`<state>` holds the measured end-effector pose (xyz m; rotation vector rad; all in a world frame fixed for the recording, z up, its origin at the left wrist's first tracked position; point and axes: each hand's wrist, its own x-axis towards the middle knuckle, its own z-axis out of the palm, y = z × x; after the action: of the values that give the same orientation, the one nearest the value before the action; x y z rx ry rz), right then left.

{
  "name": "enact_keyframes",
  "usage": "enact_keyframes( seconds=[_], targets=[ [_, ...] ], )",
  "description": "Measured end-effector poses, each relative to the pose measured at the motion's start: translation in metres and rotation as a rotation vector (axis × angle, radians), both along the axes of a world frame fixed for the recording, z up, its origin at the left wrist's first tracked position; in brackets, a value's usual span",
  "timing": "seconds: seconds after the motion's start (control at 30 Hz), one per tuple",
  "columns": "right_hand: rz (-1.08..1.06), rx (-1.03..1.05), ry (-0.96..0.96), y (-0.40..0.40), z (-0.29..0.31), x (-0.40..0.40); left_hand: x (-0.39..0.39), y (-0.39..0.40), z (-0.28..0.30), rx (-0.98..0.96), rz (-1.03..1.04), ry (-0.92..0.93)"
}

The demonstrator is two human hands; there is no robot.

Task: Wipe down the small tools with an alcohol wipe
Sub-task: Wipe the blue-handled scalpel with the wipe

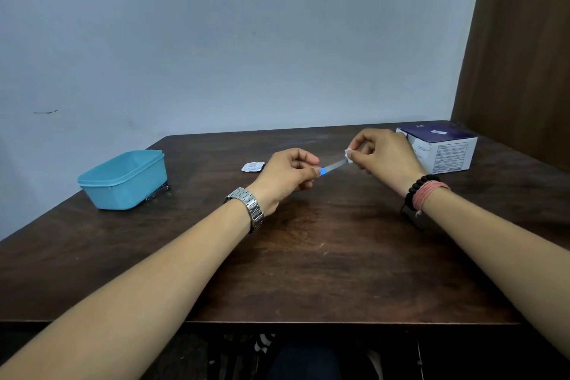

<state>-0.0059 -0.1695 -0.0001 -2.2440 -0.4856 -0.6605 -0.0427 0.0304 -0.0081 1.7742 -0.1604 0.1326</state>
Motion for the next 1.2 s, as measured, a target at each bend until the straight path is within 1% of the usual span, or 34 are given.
enact_keyframes(
  seconds=[0.1, 0.2, 0.37, 0.57, 0.63, 0.7, 0.8, 0.9, 1.2],
  targets=[
    [0.129, 0.017, 0.0, 0.005, 0.004, -0.009, -0.001, 0.0, 0.0, 0.009, 0.007, 0.001],
    [0.242, -0.064, 0.006, 0.018, 0.001, -0.017, -0.003, -0.002, 0.0, 0.025, -0.015, -0.008],
    [0.185, -0.075, -0.002, 0.017, -0.001, -0.011, -0.003, -0.002, 0.001, 0.017, -0.029, -0.014],
    [-0.028, 0.037, -0.001, -0.002, -0.003, 0.005, -0.003, -0.002, 0.001, 0.013, -0.031, -0.01],
    [0.008, 0.108, -0.001, -0.004, 0.0, 0.003, -0.004, -0.002, 0.001, 0.014, -0.02, -0.009],
    [0.138, 0.137, 0.017, 0.001, 0.004, -0.007, -0.003, -0.002, 0.001, 0.023, -0.01, -0.006],
    [0.261, -0.024, 0.003, 0.016, 0.003, -0.018, -0.002, -0.001, 0.0, 0.029, -0.009, -0.013],
    [0.263, -0.094, 0.008, 0.023, -0.002, -0.016, -0.001, -0.002, -0.001, 0.011, -0.022, -0.017],
    [0.162, -0.036, 0.035, 0.009, -0.002, -0.007, -0.001, -0.002, 0.0, -0.004, -0.033, -0.016]
  ],
)
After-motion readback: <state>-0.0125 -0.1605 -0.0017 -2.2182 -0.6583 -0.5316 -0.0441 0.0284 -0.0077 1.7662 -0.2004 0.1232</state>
